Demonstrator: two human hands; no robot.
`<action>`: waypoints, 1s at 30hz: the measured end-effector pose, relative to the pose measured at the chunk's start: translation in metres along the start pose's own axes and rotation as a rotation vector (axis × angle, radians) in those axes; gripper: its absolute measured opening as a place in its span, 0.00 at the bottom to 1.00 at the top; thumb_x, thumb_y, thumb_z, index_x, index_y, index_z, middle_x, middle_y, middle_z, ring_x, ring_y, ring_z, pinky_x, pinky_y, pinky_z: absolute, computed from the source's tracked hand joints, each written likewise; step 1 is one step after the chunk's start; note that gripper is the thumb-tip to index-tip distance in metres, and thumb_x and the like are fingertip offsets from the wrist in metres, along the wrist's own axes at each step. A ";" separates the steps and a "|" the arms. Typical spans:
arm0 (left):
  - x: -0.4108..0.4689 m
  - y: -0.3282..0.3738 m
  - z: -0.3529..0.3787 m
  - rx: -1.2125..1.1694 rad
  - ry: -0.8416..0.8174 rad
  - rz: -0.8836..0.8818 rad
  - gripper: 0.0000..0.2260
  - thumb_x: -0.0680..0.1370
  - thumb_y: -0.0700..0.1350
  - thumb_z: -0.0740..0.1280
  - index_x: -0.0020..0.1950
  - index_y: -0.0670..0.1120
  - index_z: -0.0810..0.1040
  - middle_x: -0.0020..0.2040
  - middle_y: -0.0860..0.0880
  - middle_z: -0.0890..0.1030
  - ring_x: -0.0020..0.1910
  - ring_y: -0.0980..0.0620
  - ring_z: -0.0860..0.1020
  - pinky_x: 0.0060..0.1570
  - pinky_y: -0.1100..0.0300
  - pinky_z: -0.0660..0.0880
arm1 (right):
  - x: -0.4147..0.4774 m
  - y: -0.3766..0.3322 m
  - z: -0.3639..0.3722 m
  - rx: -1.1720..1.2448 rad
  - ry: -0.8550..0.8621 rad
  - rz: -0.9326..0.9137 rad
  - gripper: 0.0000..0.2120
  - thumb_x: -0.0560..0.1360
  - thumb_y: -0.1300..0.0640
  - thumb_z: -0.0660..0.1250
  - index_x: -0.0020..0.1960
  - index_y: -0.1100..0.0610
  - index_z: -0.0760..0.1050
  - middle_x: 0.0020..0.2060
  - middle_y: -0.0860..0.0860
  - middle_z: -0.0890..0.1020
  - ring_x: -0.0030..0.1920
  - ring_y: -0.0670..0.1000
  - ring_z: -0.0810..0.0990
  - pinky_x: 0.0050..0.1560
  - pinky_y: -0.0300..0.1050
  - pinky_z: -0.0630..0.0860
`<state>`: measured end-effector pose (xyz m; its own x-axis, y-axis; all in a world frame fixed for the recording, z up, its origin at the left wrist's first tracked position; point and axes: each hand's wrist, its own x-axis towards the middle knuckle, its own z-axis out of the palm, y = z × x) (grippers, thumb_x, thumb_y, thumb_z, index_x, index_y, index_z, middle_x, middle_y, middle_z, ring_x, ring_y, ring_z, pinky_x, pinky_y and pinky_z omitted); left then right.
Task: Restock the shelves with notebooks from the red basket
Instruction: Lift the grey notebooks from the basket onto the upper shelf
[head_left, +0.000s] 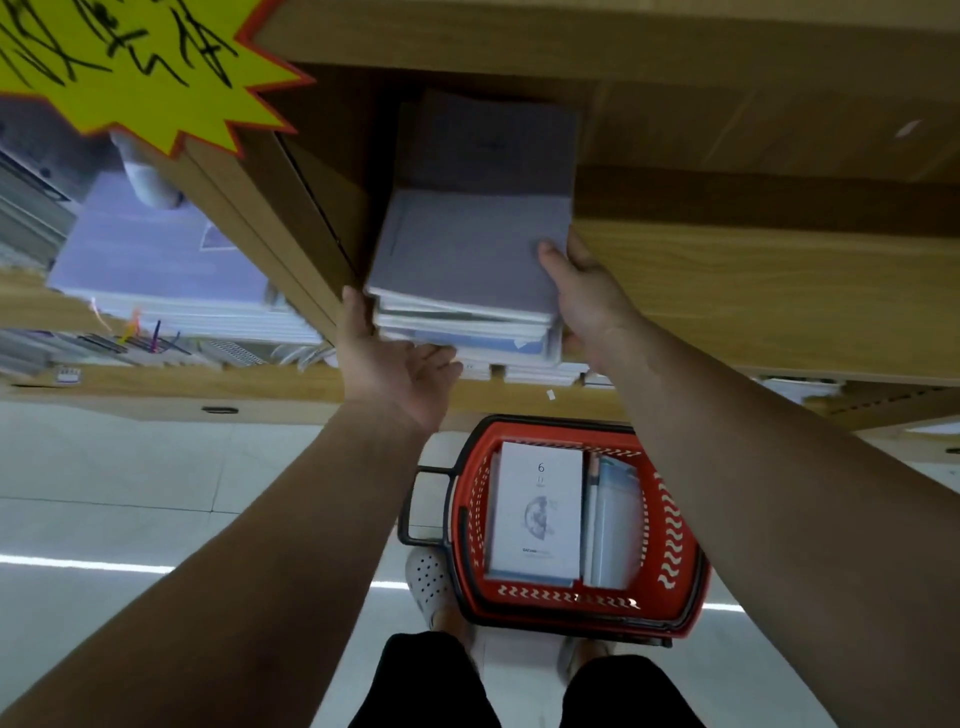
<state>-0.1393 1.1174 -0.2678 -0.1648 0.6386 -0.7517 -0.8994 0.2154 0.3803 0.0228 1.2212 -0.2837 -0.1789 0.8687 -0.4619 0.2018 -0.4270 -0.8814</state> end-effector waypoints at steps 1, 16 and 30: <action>0.003 0.005 0.002 0.001 -0.015 0.015 0.49 0.77 0.71 0.60 0.84 0.40 0.47 0.82 0.34 0.55 0.81 0.36 0.56 0.80 0.41 0.52 | 0.006 -0.004 0.004 -0.013 -0.006 -0.006 0.23 0.86 0.44 0.60 0.80 0.40 0.65 0.66 0.46 0.81 0.59 0.46 0.82 0.51 0.45 0.79; -0.004 -0.016 -0.026 1.101 0.039 0.465 0.25 0.83 0.46 0.64 0.81 0.52 0.64 0.76 0.50 0.69 0.74 0.49 0.71 0.73 0.51 0.68 | 0.011 0.014 0.002 0.051 -0.013 -0.050 0.31 0.83 0.30 0.52 0.80 0.42 0.65 0.74 0.48 0.75 0.73 0.52 0.71 0.69 0.52 0.62; 0.076 -0.011 -0.036 2.068 0.106 1.889 0.26 0.83 0.44 0.63 0.81 0.52 0.64 0.77 0.36 0.68 0.78 0.33 0.63 0.75 0.30 0.52 | 0.039 0.042 0.012 0.304 -0.114 -0.356 0.23 0.87 0.42 0.50 0.82 0.34 0.53 0.74 0.48 0.75 0.70 0.52 0.75 0.76 0.64 0.68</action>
<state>-0.1569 1.1370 -0.3483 0.1168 0.8376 0.5337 0.9931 -0.0930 -0.0714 0.0130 1.2344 -0.3398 -0.2937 0.9485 -0.1190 -0.1792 -0.1769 -0.9678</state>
